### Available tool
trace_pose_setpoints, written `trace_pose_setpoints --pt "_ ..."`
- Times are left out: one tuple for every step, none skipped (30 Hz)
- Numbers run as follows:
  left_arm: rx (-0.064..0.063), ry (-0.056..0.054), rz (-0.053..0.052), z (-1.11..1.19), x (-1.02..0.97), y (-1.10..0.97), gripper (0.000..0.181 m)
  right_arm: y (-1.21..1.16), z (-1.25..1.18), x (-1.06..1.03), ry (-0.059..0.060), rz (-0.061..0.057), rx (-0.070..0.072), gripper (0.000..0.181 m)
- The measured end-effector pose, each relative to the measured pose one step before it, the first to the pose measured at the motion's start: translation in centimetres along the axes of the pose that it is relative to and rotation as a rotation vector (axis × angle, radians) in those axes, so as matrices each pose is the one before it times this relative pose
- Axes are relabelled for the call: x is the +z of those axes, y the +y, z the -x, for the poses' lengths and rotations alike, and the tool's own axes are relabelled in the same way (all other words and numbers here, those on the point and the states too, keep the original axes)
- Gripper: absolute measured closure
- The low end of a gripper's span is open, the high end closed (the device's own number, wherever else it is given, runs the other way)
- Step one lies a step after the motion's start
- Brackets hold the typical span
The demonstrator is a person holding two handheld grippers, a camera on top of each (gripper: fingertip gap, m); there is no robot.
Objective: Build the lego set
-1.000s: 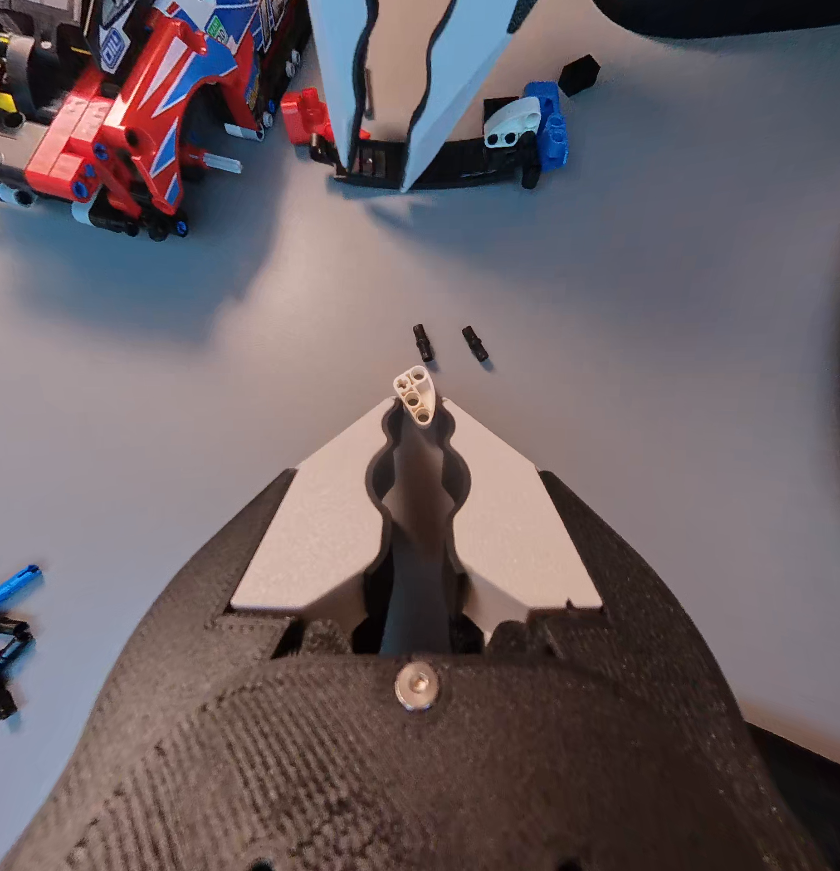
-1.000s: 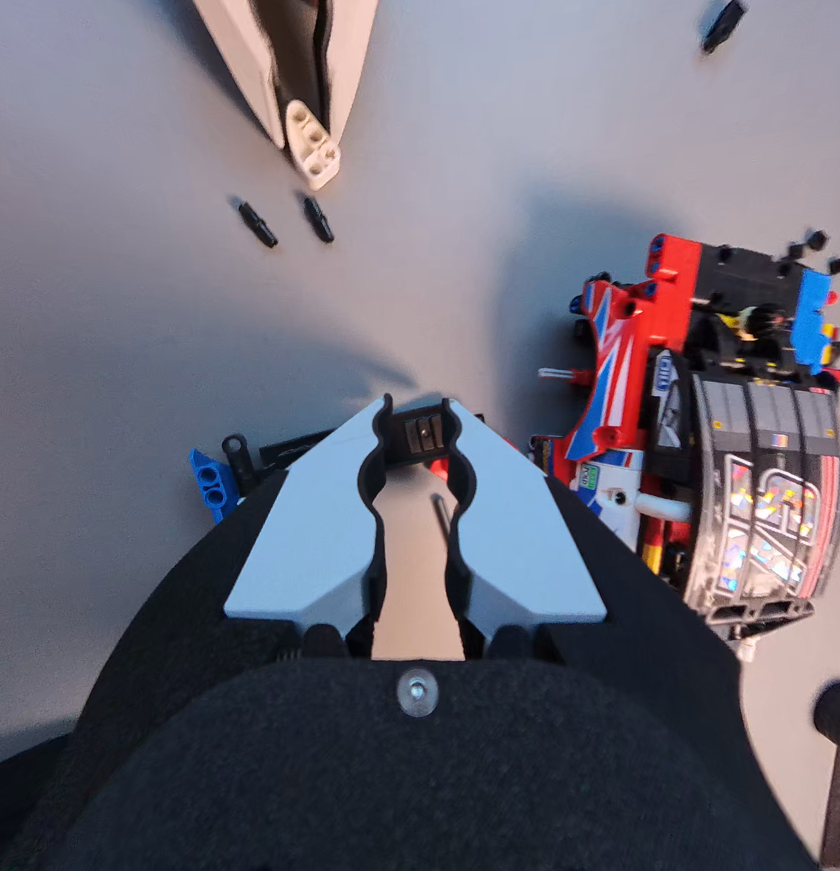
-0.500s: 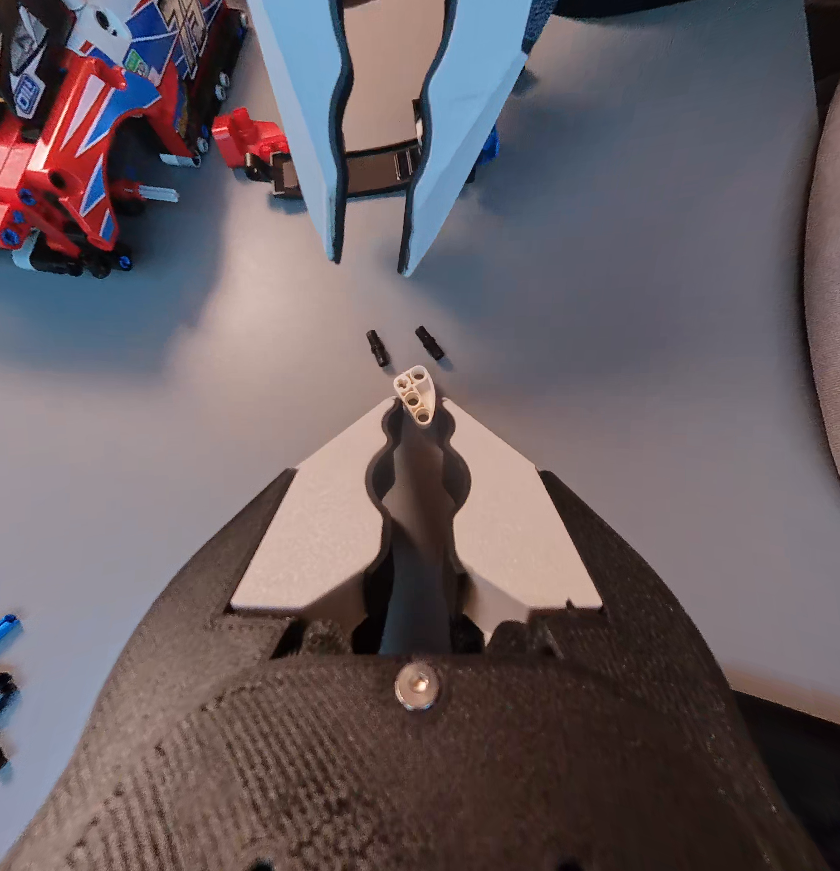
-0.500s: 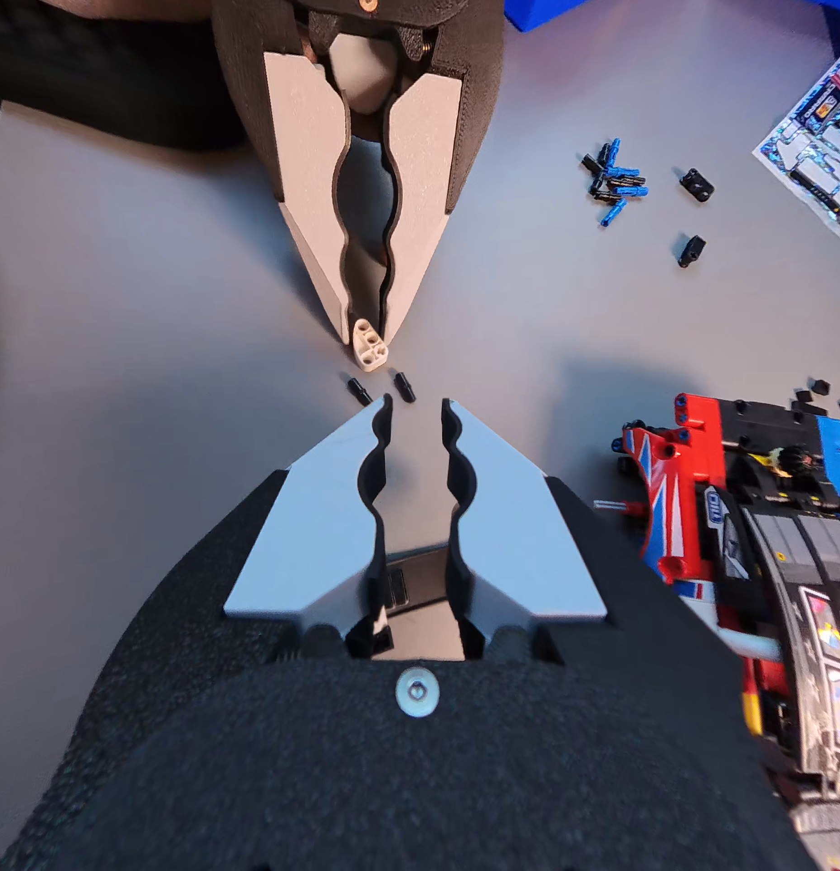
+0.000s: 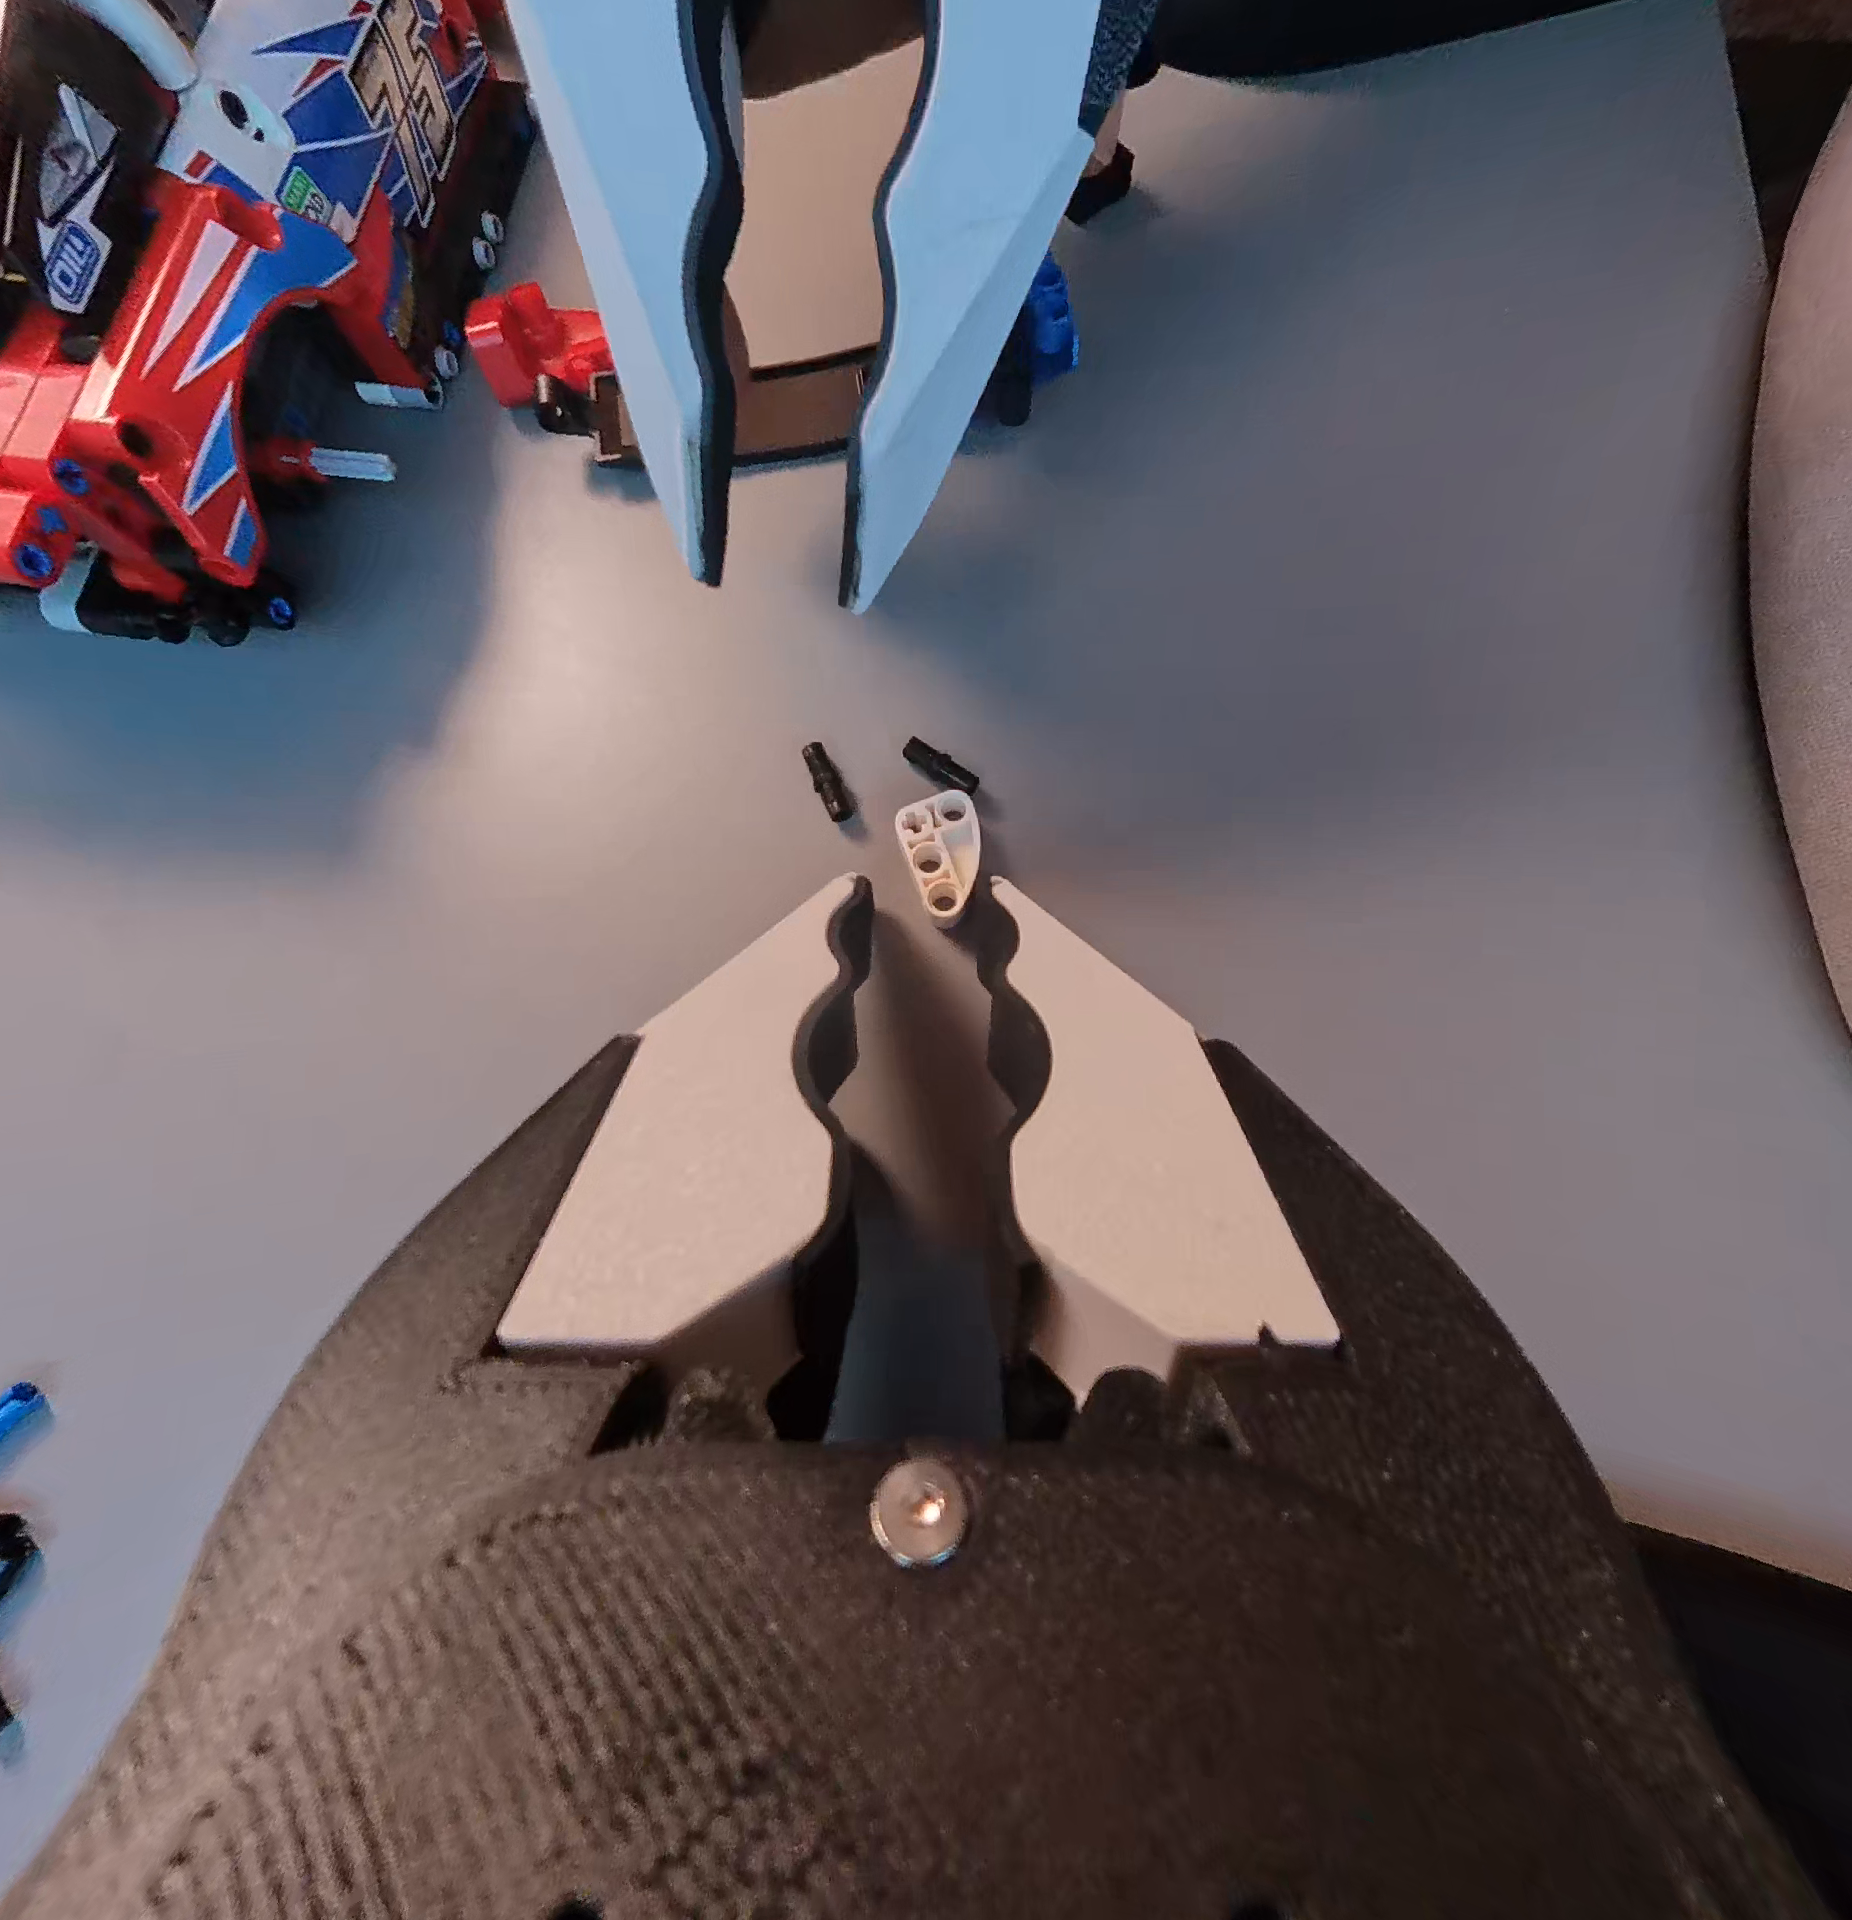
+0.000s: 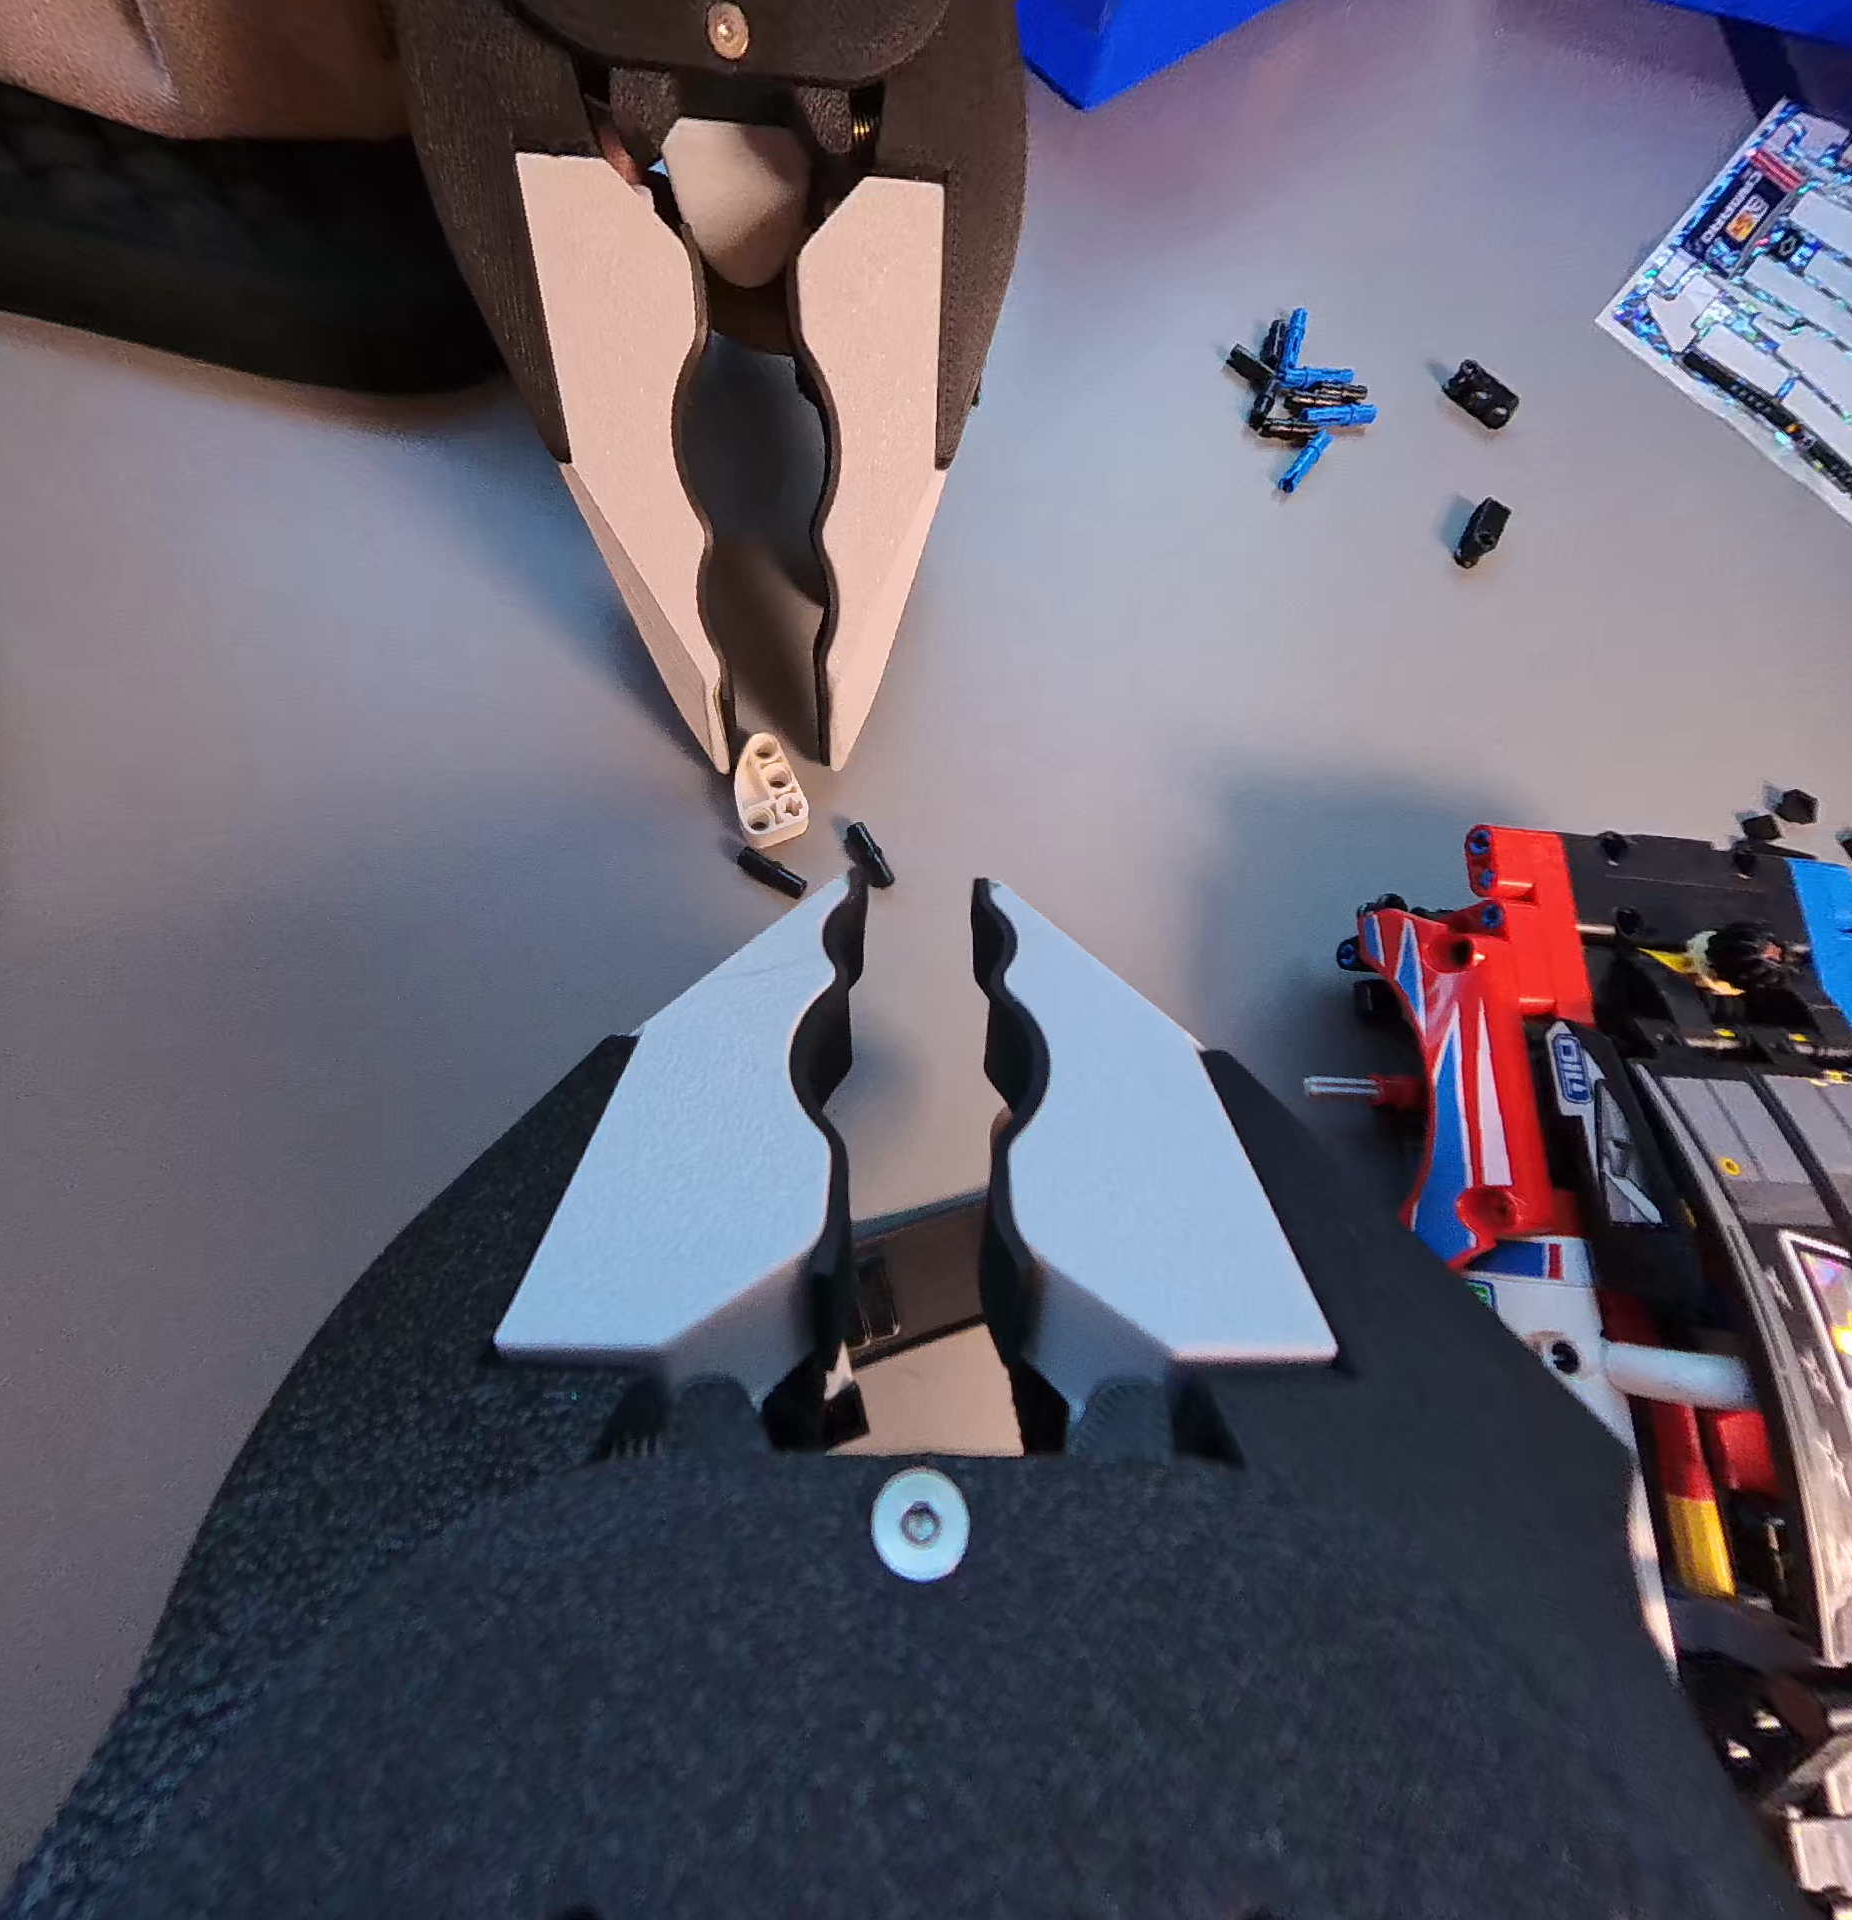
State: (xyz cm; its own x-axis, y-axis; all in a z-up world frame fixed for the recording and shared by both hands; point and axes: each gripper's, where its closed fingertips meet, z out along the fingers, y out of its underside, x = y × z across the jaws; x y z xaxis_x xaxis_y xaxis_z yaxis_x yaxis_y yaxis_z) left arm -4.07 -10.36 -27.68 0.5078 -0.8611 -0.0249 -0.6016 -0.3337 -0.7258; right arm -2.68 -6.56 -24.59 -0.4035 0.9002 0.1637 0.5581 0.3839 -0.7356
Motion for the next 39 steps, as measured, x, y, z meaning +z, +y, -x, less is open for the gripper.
trace_pose_setpoints --pt "0.0023 -0.0051 0.0006 0.063 0.024 0.008 0.165 0.056 -0.05 -0.028 0.0001 0.0002 0.0033 0.163" --pt "0.0022 -0.0045 -0.0002 0.074 -0.002 0.014 0.167 0.016 -0.033 -0.032 -0.0002 -0.0015 0.0025 0.163" --pt "0.0003 -0.0029 -0.0013 0.057 -0.002 0.007 0.17 -0.038 -0.043 -0.046 0.0004 -0.0048 0.003 0.163" --pt "-0.0019 -0.0001 -0.0028 0.033 -0.026 -0.008 0.17 -0.062 0.001 -0.039 -0.0015 -0.005 0.0037 0.163" --pt "-0.0029 -0.0006 -0.003 0.047 -0.02 -0.001 0.171 -0.044 -0.013 -0.023 0.0004 -0.0038 0.0031 0.163" --pt "-0.002 -0.0037 -0.0017 0.105 -0.026 0.014 0.172 -0.024 -0.02 -0.003 0.0014 -0.0018 0.0007 0.163" --pt "-0.0012 -0.0051 -0.001 0.125 -0.017 0.025 0.172 0.024 0.004 0.008 -0.0002 0.0007 -0.0003 0.163" --pt "-0.0019 -0.0042 -0.0008 0.113 -0.031 0.026 0.172 0.034 0.007 0.028 0.0005 0.001 0.0003 0.163" --pt "-0.0022 -0.0032 -0.0001 0.093 -0.046 0.046 0.172 0.024 0.028 0.048 -0.0005 0.0004 0.0004 0.163" --pt "-0.0016 -0.0032 0.0004 0.095 -0.066 0.053 0.172 0.023 0.076 0.05 -0.0031 0.0008 -0.0005 0.163" --pt "-0.0015 -0.0012 0.0003 0.073 -0.065 0.066 0.171 0.005 0.097 0.05 -0.003 0.0011 -0.0021 0.164" --pt "-0.0025 0.0037 -0.0024 -0.004 -0.076 0.015 0.17 -0.007 0.099 0.072 -0.0017 0.0012 -0.0041 0.164" --pt "-0.0034 0.009 -0.0067 -0.098 -0.059 -0.063 0.167 0.007 0.17 0.08 -0.0054 0.0029 -0.0048 0.164" --pt "-0.0021 0.0105 -0.0083 -0.153 -0.033 -0.116 0.165 -0.006 0.225 0.077 -0.0083 0.0031 -0.005 0.164" --pt "0.0012 0.006 -0.0054 -0.108 -0.012 -0.1 0.163 -0.032 0.203 0.081 -0.006 0.0024 -0.0057 0.164" --pt "0.0038 0.0004 -0.001 -0.041 0.04 -0.044 0.162 -0.005 0.174 0.078 -0.0042 0.0038 -0.0062 0.164" --pt "0.0036 -0.0014 0.0014 -0.02 0.066 0.004 0.162 0.03 0.152 0.08 -0.0035 0.0048 -0.0059 0.164" --pt "0.002 0.0022 0.0024 -0.08 0.099 0.009 0.161 0.042 0.139 0.083 -0.0037 0.0044 -0.0044 0.164" --pt "0.002 0.0042 0.0029 -0.126 0.104 0.008 0.162 0.043 0.104 0.086 -0.0017 0.0044 -0.0022 0.164" --pt "0.0034 0.0001 0.0039 -0.066 0.066 -0.005 0.162 0.01 0.115 0.107 -0.0014 0.003 -0.0019 0.164" --pt "0.0029 -0.0025 0.0061 -0.031 0.001 0.002 0.165 -0.021 0.187 0.108 -0.0036 0.0044 -0.0037 0.164" --pt "0.0017 -0.0007 0.0076 -0.074 -0.001 0.041 0.168 -0.02 0.236 0.089 -0.003 0.0088 -0.0086 0.164" --pt "0.0034 0.0061 0.0045 -0.188 -0.025 0.011 0.169 -0.048 0.239 0.077 0.0 0.0105 -0.0134 0.164" --pt "0.0035 0.0199 -0.0008 -0.413 -0.049 -0.064 0.17 -0.067 0.324 0.082 -0.0032 0.0114 -0.0147 0.164" --pt "-0.0019 0.0399 -0.0072 -0.718 -0.119 -0.149 0.171 -0.064 0.494 0.086 -0.0127 0.0133 -0.015 0.164" --pt "-0.009 0.0647 -0.0116 -1.067 -0.115 -0.204 0.17 0.044 0.536 0.101 -0.015 0.0189 -0.0169 0.164" --pt "-0.0103 0.0694 -0.0102 -1.149 -0.009 -0.14 0.17 0.04 0.284 0.1 -0.0005 0.0159 -0.0182 0.164" --pt "-0.0017 0.0469 -0.0019 -0.827 0.159 0.003 0.17 0.091 0.202 0.063 -0.0005 0.0167 -0.0143 0.164" --pt "0.0125 0.0252 0.0054 -0.553 0.22 0.07 0.17 0.158 0.212 0.005 -0.0063 0.0168 -0.0068 0.164" --pt "0.0222 0.0208 -0.0017 -0.512 0.125 -0.097 0.169 0.101 0.207 -0.039 -0.0093 0.0101 -0.0031 0.164" --pt "0.0179 0.0116 -0.0188 -0.323 -0.065 -0.373 0.17 0.04 0.116 -0.074 -0.0064 0.0012 -0.0008 0.164" --pt "0.0036 -0.0074 -0.0281 0.105 -0.256 -0.496 0.17 0.052 0.01 -0.097 -0.0027 -0.0009 0.0035 0.164" --pt "-0.0094 -0.0316 -0.0246 0.629 -0.35 -0.401 0.171 0.104 0.003 -0.09 -0.0042 0.0009 0.0082 0.164" --pt "-0.0139 -0.0567 -0.011 1.107 -0.369 -0.113 0.171 0.121 0.095 -0.073 -0.0105 0.0023 0.0099 0.164" --pt "-0.0084 -0.0655 0.0054 1.27 -0.265 0.208 0.171 0.072 0.12 -0.041 -0.0115 -0.0005 0.0078 0.164" --pt "0.0021 -0.0548 0.0153 1.029 -0.093 0.374 0.169 0.031 0.073 -0.01 -0.0067 -0.002 0.0046 0.164" --pt "0.0093 -0.0325 0.015 0.577 0.077 0.359 0.167 0.054 0.06 0.032 -0.0052 0.0014 0.0023 0.164" --pt "0.0102 -0.0123 0.009 0.179 0.198 0.184 0.164 0.088 0.09 0.066 -0.0052 0.0056 0.0012 0.164" --pt "0.0086 -0.0055 0.0065 0.021 0.289 0.06 0.161 0.063 0.026 0.084 -0.0002 0.0058 0.0001 0.164"
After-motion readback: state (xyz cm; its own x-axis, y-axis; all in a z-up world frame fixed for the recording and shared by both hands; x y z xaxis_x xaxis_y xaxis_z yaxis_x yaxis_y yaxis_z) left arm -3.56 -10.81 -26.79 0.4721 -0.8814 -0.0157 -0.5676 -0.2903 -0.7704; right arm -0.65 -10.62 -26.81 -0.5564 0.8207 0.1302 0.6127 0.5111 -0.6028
